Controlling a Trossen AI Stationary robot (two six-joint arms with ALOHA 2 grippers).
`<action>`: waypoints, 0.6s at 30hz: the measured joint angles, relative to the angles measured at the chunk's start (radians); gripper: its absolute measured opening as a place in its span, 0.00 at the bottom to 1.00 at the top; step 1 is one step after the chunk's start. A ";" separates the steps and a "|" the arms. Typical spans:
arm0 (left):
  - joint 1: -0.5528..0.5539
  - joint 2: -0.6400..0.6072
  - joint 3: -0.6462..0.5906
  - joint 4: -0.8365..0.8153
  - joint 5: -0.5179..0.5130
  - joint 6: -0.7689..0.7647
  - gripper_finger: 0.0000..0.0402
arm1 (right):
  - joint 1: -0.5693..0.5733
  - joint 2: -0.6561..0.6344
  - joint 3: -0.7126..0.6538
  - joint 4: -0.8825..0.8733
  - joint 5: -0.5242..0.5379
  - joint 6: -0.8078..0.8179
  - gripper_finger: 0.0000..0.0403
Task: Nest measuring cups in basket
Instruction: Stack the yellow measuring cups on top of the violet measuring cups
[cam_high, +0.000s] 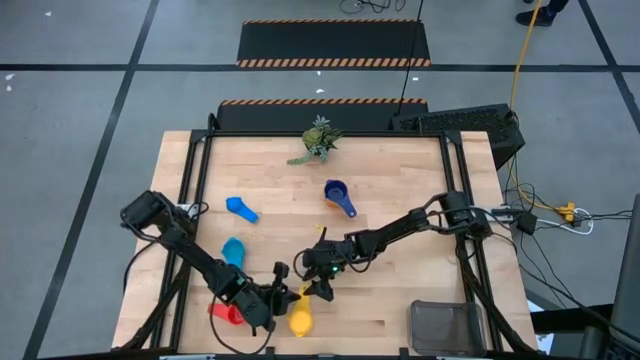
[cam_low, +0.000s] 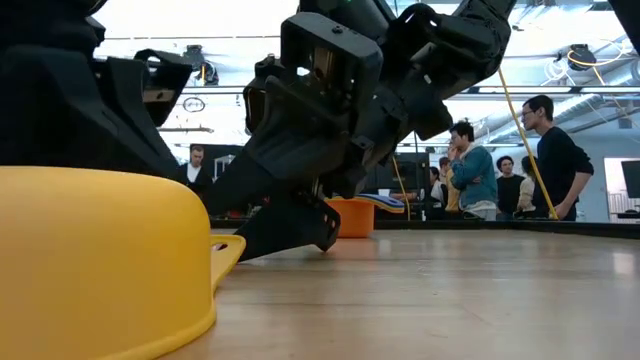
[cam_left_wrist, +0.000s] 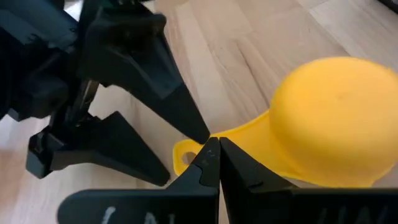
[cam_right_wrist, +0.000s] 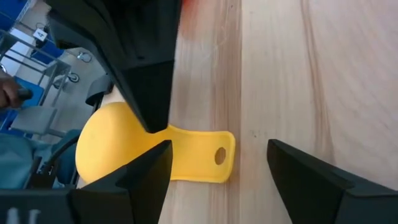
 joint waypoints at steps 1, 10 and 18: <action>0.000 -0.003 0.000 -0.001 -0.005 0.000 0.00 | 0.001 0.000 0.000 -0.003 0.004 0.004 0.60; -0.001 -0.046 0.000 -0.043 -0.018 -0.033 0.00 | 0.033 0.001 0.001 -0.022 0.039 0.017 0.40; -0.001 -0.047 0.002 -0.044 -0.018 -0.041 0.00 | 0.043 0.003 -0.001 -0.022 0.111 -0.001 0.26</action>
